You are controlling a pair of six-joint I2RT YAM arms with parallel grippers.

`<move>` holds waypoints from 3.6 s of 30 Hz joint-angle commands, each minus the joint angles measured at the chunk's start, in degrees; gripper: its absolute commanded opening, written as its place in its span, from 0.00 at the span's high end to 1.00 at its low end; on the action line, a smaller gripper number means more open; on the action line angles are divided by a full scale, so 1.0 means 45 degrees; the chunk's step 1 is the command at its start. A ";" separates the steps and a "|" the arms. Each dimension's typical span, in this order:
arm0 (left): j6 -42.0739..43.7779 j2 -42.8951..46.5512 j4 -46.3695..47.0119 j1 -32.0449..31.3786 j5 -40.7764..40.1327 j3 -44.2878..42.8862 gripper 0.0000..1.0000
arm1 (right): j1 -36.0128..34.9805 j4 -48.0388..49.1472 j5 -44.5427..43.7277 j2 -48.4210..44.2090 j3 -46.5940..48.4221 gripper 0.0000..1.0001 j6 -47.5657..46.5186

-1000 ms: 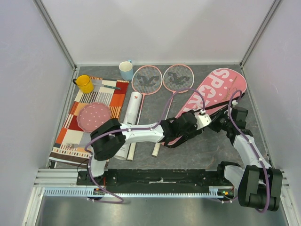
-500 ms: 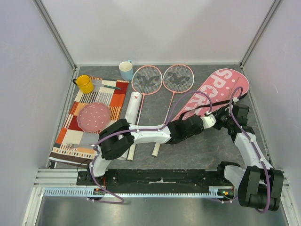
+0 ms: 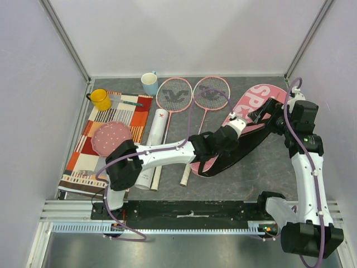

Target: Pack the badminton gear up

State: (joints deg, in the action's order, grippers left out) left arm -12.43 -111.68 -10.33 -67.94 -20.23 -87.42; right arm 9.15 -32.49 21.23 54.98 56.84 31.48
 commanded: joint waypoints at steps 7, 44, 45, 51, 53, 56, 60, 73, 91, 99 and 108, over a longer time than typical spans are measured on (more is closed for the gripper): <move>-0.5400 0.2414 0.0653 0.2167 0.4456 0.1535 0.98 | -0.0002 -0.2622 -0.3937 -0.0265 0.1140 0.03 -0.0806; -0.4702 0.3802 0.3526 0.2266 0.8031 0.4484 0.42 | -0.0254 0.5449 0.0165 0.3057 -0.2007 1.00 0.4976; -0.4545 0.3802 0.3429 0.2266 0.8011 0.4349 0.23 | -0.0429 0.5288 0.0183 0.2959 -0.1871 1.00 0.5034; -0.3666 0.3236 0.2374 0.2072 0.6959 0.2440 0.00 | -0.0977 0.4291 0.0360 0.2666 -0.1557 1.00 0.5093; -0.2966 0.2809 0.1906 0.1915 0.5944 0.1870 0.01 | -0.1095 0.4135 0.0262 0.2393 -0.1498 1.00 0.5171; -0.2241 0.2145 0.1400 0.1720 0.5238 0.0718 0.04 | -0.1329 0.3978 -0.0011 0.2177 -0.1381 1.00 0.5152; -0.1615 0.1305 0.0698 0.1447 0.4634 -0.0745 0.02 | -0.1446 0.3802 -0.0012 0.2138 -0.1342 1.00 0.5151; 0.2095 -0.0356 0.0752 -0.0214 -0.1265 -0.1764 0.48 | -0.1661 0.3372 -0.0675 0.2274 -0.0912 1.00 0.5679; 0.2154 -0.1530 -0.0166 -0.0468 -0.2065 -0.3191 0.53 | -0.2384 0.2923 -0.1691 0.2138 -0.0658 1.00 0.5835; 0.2176 -0.1706 -0.0478 -0.0468 -0.2965 -0.3465 0.93 | -0.2658 0.2728 -0.2238 0.1844 -0.0658 0.90 0.5778; -0.0728 -0.0204 -0.1337 0.0350 -0.1665 -0.2606 0.98 | -0.2404 0.1423 -0.0348 0.2275 0.0884 0.15 0.1273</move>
State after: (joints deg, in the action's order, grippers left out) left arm -6.24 -118.89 -14.85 -69.06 -32.27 -100.14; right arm -2.31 -23.77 13.37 65.67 55.86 49.23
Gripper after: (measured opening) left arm 0.115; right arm 0.807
